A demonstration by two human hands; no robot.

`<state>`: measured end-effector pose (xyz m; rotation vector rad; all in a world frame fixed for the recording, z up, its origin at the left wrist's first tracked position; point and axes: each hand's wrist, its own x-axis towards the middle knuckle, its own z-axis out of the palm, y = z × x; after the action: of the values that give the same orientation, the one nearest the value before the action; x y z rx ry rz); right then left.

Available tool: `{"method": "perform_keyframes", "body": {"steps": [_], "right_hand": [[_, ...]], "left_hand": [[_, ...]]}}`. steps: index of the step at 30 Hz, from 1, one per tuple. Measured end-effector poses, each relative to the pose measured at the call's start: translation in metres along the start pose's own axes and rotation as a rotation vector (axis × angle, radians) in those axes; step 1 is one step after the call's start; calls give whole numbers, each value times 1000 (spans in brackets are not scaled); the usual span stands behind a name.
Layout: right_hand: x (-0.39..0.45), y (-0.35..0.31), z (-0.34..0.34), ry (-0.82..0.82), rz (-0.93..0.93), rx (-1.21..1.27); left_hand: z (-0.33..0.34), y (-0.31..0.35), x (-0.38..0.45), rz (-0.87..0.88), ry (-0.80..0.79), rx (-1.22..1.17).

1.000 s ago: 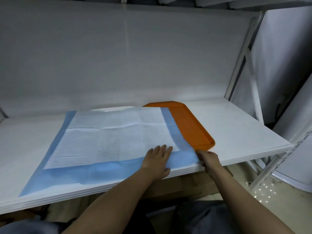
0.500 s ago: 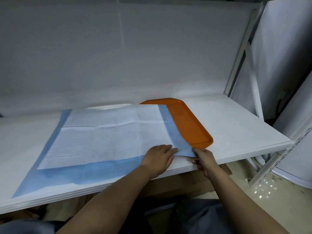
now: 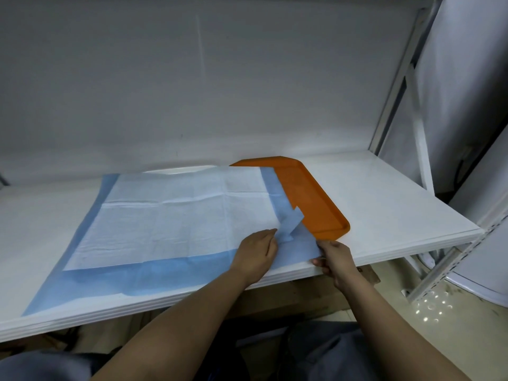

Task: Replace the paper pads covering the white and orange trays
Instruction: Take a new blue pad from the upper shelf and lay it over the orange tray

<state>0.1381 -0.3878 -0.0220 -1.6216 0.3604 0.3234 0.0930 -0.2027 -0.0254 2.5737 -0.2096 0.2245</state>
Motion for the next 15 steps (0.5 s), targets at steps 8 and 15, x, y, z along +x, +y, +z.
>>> {"method": "perform_keyframes", "body": {"steps": [8,15], "right_hand": [[-4,-2,-3,-73,-1,-81],[-3,-1,-3,-91,31,-85]], "left_hand": [[22,-3,3,196,-198,516],[24,3,7,156,-212,543]]}}
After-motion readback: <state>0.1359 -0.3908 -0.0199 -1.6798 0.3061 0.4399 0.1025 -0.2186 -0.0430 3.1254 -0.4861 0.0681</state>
